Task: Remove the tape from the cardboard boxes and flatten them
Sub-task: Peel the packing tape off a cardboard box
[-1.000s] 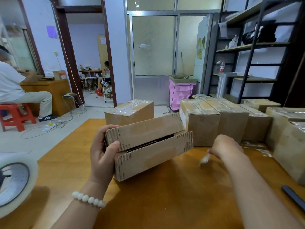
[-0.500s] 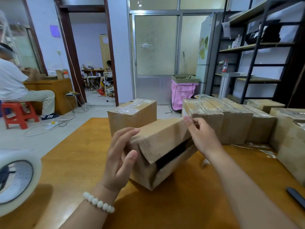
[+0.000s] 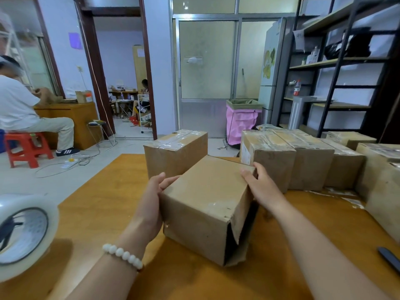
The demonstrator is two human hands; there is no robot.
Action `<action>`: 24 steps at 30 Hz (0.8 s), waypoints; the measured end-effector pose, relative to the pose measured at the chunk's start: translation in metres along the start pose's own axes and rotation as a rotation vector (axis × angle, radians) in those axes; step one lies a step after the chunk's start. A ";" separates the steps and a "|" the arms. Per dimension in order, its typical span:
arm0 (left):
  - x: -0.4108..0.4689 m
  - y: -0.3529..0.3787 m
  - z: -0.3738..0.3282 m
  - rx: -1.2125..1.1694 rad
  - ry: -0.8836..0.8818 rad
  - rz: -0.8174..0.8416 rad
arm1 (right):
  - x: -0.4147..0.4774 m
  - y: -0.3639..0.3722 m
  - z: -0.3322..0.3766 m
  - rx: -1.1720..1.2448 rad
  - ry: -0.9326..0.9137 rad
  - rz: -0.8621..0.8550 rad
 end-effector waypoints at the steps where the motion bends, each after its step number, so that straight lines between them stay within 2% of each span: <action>1: 0.000 0.001 0.001 0.011 0.018 0.023 | -0.002 -0.005 0.000 -0.078 0.037 -0.065; 3: 0.001 0.004 0.001 0.049 0.055 0.085 | -0.008 -0.017 0.005 -0.174 0.072 -0.189; 4: 0.001 0.006 0.002 0.068 0.077 0.121 | -0.009 -0.019 0.006 -0.164 0.073 -0.186; 8: 0.003 0.005 -0.001 0.162 0.171 0.263 | -0.006 -0.006 0.005 0.105 0.123 0.097; 11: 0.005 0.004 0.001 0.148 0.177 0.293 | -0.004 -0.001 0.002 0.227 0.123 0.182; 13: 0.009 0.004 0.009 0.186 0.101 0.297 | -0.007 -0.001 0.004 0.316 0.082 0.214; 16: 0.010 0.008 0.027 0.058 -0.147 0.364 | -0.006 0.001 -0.002 0.437 0.045 0.236; 19: 0.015 0.005 0.031 -0.223 -0.132 0.376 | -0.006 0.009 -0.002 0.479 0.042 0.240; 21: 0.019 -0.004 0.030 -0.351 -0.040 0.298 | -0.004 0.021 -0.006 0.390 0.073 0.273; 24: 0.017 0.000 0.021 -0.234 0.056 0.322 | 0.003 0.030 -0.008 -0.023 0.000 0.189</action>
Point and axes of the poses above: each hand's wrist, its own x-axis towards the middle knuckle, its own y-axis out of the palm, z = x × y, the point moved 5 cm from there along x, towards the middle knuckle, and after that the axes turned 14 degrees about z, right-handed, at the moved point
